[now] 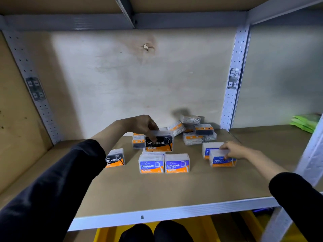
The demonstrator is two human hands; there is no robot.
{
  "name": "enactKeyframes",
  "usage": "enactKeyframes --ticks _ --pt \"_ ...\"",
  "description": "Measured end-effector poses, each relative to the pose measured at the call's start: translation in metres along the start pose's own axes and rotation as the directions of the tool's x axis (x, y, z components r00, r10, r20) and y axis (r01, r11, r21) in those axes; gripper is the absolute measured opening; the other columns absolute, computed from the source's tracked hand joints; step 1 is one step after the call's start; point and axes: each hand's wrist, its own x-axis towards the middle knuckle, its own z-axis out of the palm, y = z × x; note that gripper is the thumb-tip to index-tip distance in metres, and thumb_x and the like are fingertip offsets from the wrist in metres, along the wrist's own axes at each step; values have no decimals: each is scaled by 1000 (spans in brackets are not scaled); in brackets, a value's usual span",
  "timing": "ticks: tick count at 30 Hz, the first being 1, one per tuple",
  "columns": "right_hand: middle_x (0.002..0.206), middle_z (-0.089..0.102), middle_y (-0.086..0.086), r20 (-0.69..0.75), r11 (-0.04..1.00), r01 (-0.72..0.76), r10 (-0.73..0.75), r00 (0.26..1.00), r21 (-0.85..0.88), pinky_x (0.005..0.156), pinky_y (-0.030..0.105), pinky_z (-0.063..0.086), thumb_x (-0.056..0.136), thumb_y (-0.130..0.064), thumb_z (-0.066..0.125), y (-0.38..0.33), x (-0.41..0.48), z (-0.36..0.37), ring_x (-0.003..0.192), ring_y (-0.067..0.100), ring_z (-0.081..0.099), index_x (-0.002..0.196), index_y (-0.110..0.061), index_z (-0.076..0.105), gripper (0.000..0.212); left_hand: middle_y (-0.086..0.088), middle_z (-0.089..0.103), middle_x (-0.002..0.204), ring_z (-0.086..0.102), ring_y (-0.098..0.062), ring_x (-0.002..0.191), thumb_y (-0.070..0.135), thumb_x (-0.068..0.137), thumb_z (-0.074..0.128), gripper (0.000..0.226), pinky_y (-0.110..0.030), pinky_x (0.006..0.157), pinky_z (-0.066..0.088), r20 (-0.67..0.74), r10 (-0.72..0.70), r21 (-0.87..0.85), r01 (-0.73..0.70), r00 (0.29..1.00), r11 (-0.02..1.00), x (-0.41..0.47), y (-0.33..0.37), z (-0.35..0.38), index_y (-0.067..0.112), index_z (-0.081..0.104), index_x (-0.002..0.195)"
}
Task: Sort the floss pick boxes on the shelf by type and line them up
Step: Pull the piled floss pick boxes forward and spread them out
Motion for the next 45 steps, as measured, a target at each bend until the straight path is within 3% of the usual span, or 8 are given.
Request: enactKeyframes --ticks 4,13,17,22,27,32,36,45 --pt "141 40 12 -5 999 -10 10 1000 -36 103 30 35 86 -9 59 1 2 4 128 25 40 139 -9 39 56 6 62 83 53 -3 70 17 78 72 29 -4 57 38 5 -25 2 25 1000 1000 0 -3 1 12 69 105" --pt "126 56 10 -87 992 65 -75 993 -105 74 19 40 81 -17 67 -8 -3 -10 105 19 53 127 -8 53 50 11 61 76 51 4 65 18 79 71 28 -1 51 38 -1 -67 5 67 998 998 -11 -15 0 12 69 106" --pt "102 66 0 -88 984 140 -150 985 -112 89 31 49 78 -22 70 -34 -4 -25 97 16 60 112 -13 65 36 17 58 70 50 3 64 18 78 71 26 -9 55 37 -22 -95 8 96 995 995 -23 -23 -4 14 69 104" --pt "103 67 4 9 960 278 -278 960 -10 76 22 43 80 -22 69 -95 -12 -32 91 14 57 106 -10 67 29 17 57 72 50 -2 68 20 78 71 26 -14 59 35 -38 -157 28 158 987 987 -48 -39 -9 17 68 103" --pt "95 64 2 65 909 416 -417 907 27 67 15 40 82 -22 68 -161 -15 -23 90 12 55 106 -7 67 28 4 62 92 53 -14 87 21 78 72 37 -16 67 40 -41 -241 49 243 970 969 -88 -62 -10 14 66 113" --pt "102 68 10 115 854 515 -521 846 79 67 19 39 82 -21 67 -220 -20 -8 87 12 53 105 -5 68 28 -4 63 124 56 -22 115 21 77 73 50 -31 101 42 -52 -367 77 370 929 926 -130 -95 -9 10 60 123" --pt "114 67 13 152 804 590 -594 790 74 63 13 37 85 -19 64 -261 -26 11 98 22 60 111 -3 65 31 -6 59 131 55 -20 118 24 78 72 55 -19 89 37 -46 -427 76 430 903 900 -157 -118 -5 9 55 128" --pt "122 62 11 109 819 572 -574 811 53 92 28 45 84 -23 62 -305 -25 95 112 24 58 117 -8 62 36 -7 59 131 54 -21 118 23 78 72 58 -21 91 39 -51 -484 9 485 874 875 -179 -146 18 7 53 130"
